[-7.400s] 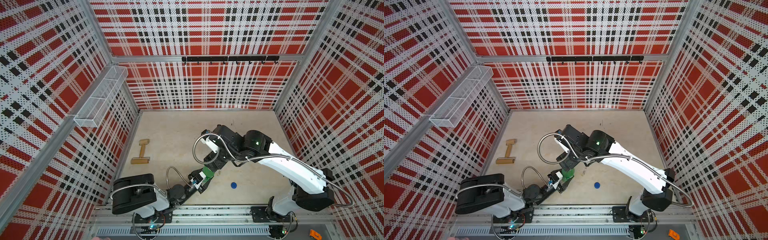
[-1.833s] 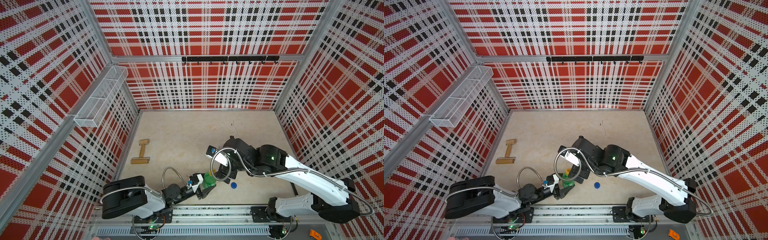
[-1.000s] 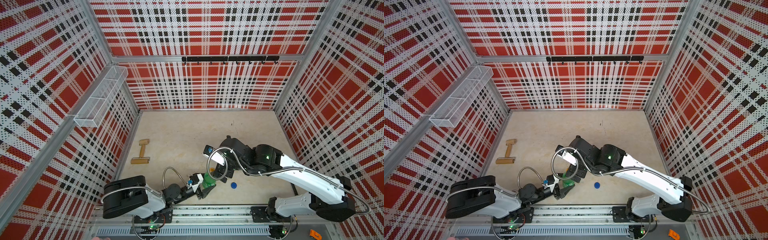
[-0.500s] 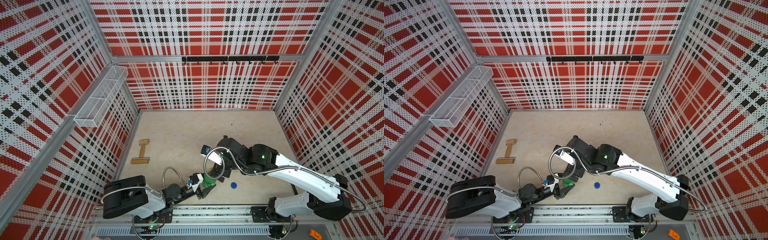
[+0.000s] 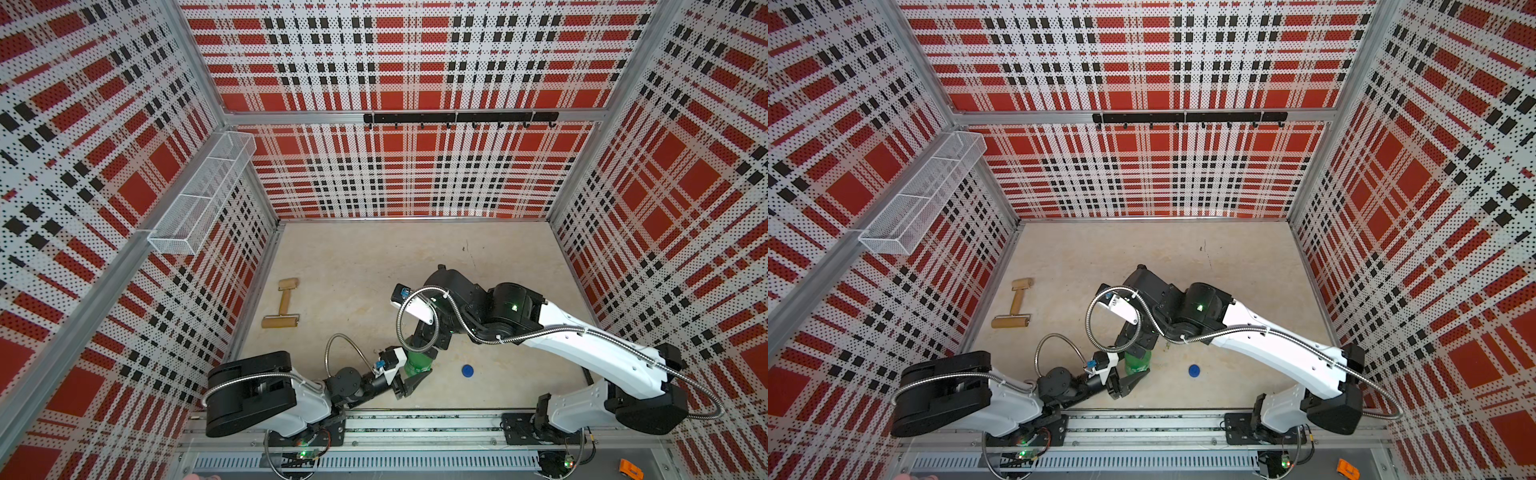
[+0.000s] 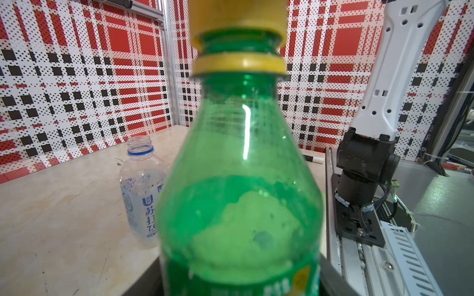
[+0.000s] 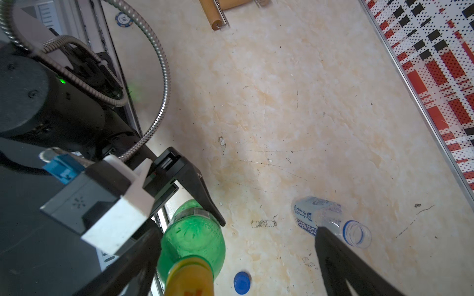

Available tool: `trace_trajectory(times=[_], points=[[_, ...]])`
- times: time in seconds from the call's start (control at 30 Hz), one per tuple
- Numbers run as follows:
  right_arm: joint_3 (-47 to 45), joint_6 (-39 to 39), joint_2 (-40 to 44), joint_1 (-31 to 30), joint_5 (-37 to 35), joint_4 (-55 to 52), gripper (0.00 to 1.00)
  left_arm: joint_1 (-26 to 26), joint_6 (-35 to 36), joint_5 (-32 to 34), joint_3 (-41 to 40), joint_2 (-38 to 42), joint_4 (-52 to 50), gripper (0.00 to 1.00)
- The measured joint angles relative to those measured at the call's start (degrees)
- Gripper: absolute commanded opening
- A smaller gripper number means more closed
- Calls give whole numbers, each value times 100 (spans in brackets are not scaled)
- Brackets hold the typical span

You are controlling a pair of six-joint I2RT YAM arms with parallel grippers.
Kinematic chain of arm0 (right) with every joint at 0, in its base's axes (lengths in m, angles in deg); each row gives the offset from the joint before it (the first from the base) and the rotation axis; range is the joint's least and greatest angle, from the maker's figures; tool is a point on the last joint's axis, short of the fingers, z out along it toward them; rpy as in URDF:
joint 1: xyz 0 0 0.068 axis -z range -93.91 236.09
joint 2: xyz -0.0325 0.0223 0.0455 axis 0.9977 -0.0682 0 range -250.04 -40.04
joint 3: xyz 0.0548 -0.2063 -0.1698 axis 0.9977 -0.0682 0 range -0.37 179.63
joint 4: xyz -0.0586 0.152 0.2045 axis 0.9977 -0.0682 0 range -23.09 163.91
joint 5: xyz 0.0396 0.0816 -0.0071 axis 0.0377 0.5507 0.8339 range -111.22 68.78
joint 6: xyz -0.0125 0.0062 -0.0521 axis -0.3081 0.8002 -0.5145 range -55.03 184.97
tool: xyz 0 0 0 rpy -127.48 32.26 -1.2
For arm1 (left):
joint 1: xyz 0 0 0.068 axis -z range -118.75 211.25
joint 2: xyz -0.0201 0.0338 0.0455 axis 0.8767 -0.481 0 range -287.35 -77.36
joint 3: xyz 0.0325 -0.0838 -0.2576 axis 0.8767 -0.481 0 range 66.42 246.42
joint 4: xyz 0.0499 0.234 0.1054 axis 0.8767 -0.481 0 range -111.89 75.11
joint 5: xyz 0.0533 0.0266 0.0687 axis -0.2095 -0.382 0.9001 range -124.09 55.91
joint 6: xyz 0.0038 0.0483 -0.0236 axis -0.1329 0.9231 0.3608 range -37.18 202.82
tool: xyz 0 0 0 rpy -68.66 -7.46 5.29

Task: Screw on the bottle caps
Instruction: Screw the bottle cap onto the plastic bottle.

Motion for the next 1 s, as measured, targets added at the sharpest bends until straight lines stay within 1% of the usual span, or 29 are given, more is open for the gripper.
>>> trace_trajectory(times=[0.17, 0.27, 0.33, 0.37, 0.4, 0.43, 0.47, 0.5, 0.57, 0.73, 0.83, 1.0], points=[[-24, -28, 162, -26, 92, -4, 99, -2, 0, 0, 0, 0, 2, 64], [-168, -57, 479, -26, 28, -96, 98, -2, 2, -4, 0, 0, 2, 64], [-225, -118, 702, -26, 61, -131, 91, 0, 22, -15, 0, 0, 4, 64], [-234, -151, 800, -24, 111, -155, 86, 0, 42, -17, 0, -2, 4, 64], [-232, -188, 879, -24, 190, -179, 74, 2, 68, -17, 0, -11, 4, 64], [-227, -238, 933, -24, 278, -216, 68, 11, 111, -17, 0, -20, 4, 64], [-216, -275, 957, -24, 387, -262, 68, 28, 175, -13, 0, -31, 4, 64], [-208, -269, 962, -24, 487, -323, 70, 42, 223, -11, 0, -44, 7, 64], [-205, -273, 940, -24, 691, -428, 76, 68, 372, -2, 0, -63, 7, 64], [-199, -286, 927, -24, 1056, -678, 77, 70, 780, 37, 0, -52, 26, 64], [-214, -293, 940, -24, 1060, -758, 77, 63, 1001, 39, 0, -26, 33, 64], [-387, -297, 953, -22, 964, -815, 75, 63, 1215, 37, -2, -13, 66, 64]])
